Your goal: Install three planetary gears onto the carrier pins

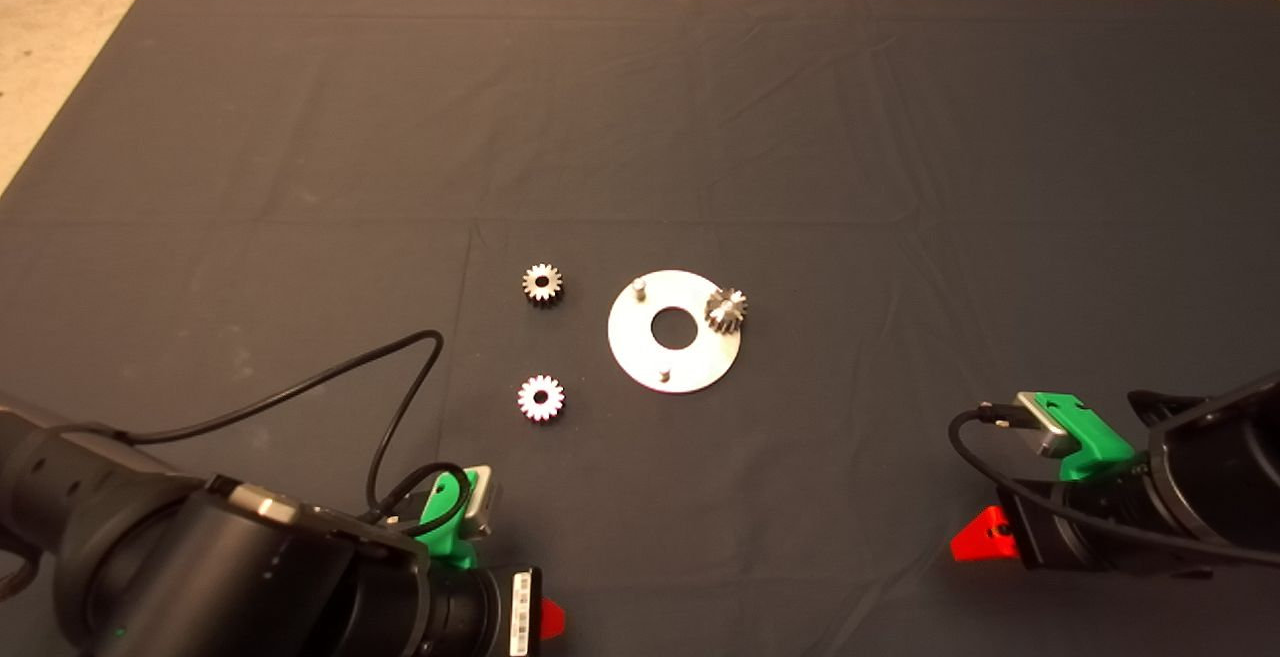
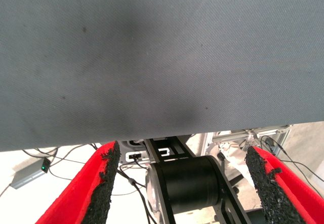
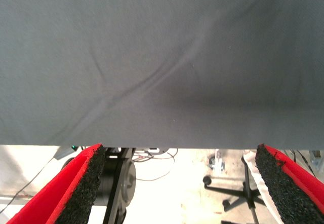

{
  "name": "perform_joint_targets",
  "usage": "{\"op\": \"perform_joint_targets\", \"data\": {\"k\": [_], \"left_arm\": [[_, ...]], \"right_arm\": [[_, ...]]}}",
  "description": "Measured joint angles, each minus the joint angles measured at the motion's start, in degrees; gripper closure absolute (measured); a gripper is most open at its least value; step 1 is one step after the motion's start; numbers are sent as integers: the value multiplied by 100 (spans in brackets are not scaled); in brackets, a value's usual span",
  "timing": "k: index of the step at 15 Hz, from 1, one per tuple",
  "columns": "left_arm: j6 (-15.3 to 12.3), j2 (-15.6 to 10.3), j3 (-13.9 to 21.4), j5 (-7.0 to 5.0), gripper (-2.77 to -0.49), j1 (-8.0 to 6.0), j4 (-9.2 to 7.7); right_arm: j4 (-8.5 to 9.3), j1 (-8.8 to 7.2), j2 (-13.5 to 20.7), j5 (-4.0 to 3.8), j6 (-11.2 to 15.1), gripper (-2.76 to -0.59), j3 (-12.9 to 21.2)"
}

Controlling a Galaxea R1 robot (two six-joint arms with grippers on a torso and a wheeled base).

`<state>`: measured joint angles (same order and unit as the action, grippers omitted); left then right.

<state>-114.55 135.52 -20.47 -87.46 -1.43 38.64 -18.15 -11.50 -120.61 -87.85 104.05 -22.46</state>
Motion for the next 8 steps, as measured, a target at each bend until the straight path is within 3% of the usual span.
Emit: {"op": "perform_joint_targets", "data": {"k": [3, 6, 8], "left_arm": [[200, 0, 0, 0, -175, -68, -1], [735, -40, -13, 0, -175, -168, -26], [1219, -110, -192, 5, -175, -330, -100]], "right_arm": [[-1, 72, 0, 9, 22, -220, 0], [-1, 119, 5, 2, 26, -220, 0], [-4, 119, 13, 11, 39, -220, 2]]}}
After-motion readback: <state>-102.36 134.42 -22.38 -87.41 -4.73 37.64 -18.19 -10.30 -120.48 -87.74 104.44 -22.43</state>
